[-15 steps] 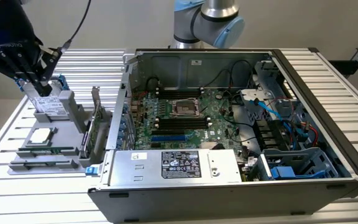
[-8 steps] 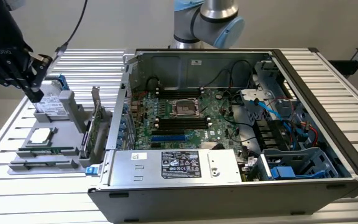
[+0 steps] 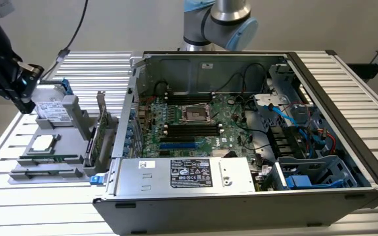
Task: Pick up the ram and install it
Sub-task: 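Reach for the ram, then pick up the ram and move it above insertion slot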
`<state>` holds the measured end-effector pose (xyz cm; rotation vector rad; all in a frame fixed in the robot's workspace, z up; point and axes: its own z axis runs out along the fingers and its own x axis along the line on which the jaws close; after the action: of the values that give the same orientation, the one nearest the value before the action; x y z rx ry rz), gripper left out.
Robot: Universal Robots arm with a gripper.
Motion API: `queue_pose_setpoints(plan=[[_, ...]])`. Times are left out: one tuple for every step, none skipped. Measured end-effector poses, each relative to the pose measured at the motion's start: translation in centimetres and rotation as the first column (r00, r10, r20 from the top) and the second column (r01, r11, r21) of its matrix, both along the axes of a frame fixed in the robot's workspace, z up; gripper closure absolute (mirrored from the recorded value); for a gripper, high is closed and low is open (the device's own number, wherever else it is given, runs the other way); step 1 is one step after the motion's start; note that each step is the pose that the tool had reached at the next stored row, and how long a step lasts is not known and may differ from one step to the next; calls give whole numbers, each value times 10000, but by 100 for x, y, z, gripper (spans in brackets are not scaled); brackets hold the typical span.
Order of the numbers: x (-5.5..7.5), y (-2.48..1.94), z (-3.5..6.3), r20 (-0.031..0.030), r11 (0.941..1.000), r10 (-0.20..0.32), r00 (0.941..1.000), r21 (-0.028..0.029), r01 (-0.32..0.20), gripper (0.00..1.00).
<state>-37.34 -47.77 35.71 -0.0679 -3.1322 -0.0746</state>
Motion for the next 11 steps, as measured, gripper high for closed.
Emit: queue_pose_setpoints(plan=[[-19,-11,-8,-23,10000,1,10000,1,-1,90],[-38,-20,-14,-45,10000,1,10000,1,-1,90],[-45,-22,-17,-61,10000,2,10000,2,-2,90],[-45,-22,-17,-68,10000,2,10000,2,-2,90],[-45,-22,-17,-68,10000,2,10000,2,-2,90],[-45,-22,-16,-70,10000,2,10000,1,-2,90],[-45,-22,-16,-70,10000,2,10000,1,-2,90],[-45,-22,-16,-71,10000,2,10000,1,-2,90],[-45,-22,-16,-72,10000,2,10000,1,-2,90],[-45,-22,-16,-71,10000,3,10000,1,-3,90],[-45,-22,-16,-71,10000,2,10000,0,-2,90]])
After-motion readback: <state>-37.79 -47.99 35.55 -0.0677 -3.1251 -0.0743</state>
